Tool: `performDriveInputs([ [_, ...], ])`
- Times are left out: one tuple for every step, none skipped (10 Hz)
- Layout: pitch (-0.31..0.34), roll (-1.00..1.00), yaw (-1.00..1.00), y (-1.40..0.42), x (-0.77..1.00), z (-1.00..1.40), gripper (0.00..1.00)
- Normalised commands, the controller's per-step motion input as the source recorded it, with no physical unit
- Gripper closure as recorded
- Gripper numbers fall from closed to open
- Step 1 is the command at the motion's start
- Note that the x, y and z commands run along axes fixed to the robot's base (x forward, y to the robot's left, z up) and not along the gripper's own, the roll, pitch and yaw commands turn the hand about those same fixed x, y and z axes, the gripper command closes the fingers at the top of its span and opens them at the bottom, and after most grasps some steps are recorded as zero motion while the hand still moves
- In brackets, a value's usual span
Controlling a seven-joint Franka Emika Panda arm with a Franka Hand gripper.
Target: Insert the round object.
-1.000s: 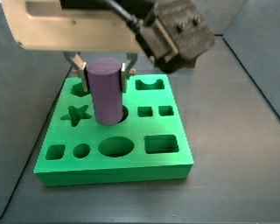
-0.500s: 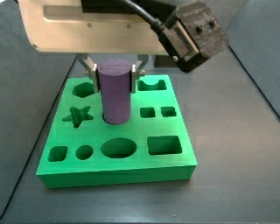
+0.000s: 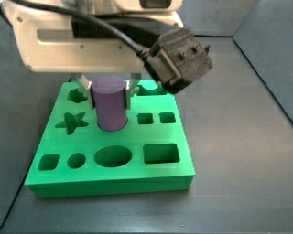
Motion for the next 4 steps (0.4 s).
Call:
performDriveInputs([
  [0.000,0.01,0.04,-0.34,0.00,-1.00,1.00],
  [0.000,0.00,0.07,-0.47,0.00,-1.00,1.00],
  [0.000,-0.26,0.01,-0.08,0.00,-0.57,1.00],
  [-0.154,0.00,0.15,-0.19,-0.14,-0.29,1.00],
])
